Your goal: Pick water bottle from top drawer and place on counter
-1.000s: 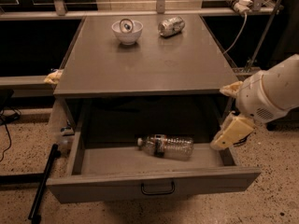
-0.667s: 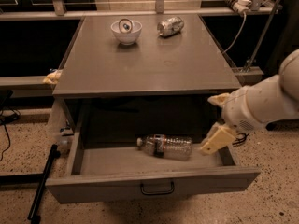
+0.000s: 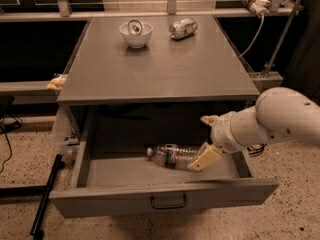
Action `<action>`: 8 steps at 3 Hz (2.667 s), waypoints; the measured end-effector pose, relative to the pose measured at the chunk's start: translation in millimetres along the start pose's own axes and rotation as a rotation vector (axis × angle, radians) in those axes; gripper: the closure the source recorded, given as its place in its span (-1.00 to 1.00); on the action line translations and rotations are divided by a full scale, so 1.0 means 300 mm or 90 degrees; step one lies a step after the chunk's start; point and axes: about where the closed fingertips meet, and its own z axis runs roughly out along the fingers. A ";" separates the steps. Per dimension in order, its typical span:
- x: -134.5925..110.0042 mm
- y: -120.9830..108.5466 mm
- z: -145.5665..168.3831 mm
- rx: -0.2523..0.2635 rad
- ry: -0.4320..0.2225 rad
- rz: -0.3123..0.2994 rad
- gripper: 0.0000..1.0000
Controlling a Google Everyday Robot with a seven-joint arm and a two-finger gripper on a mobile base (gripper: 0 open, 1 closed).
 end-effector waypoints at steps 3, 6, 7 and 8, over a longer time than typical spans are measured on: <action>0.046 -0.006 0.261 0.002 0.003 -0.037 -0.62; 0.099 -0.009 0.400 -0.033 0.034 -0.039 -0.12; 0.070 -0.031 0.328 -0.055 0.046 -0.033 0.35; 0.037 -0.043 0.169 -0.083 0.074 -0.022 0.81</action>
Offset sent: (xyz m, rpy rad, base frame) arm 0.0393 0.0267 -0.0700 -0.0012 -0.0480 0.0217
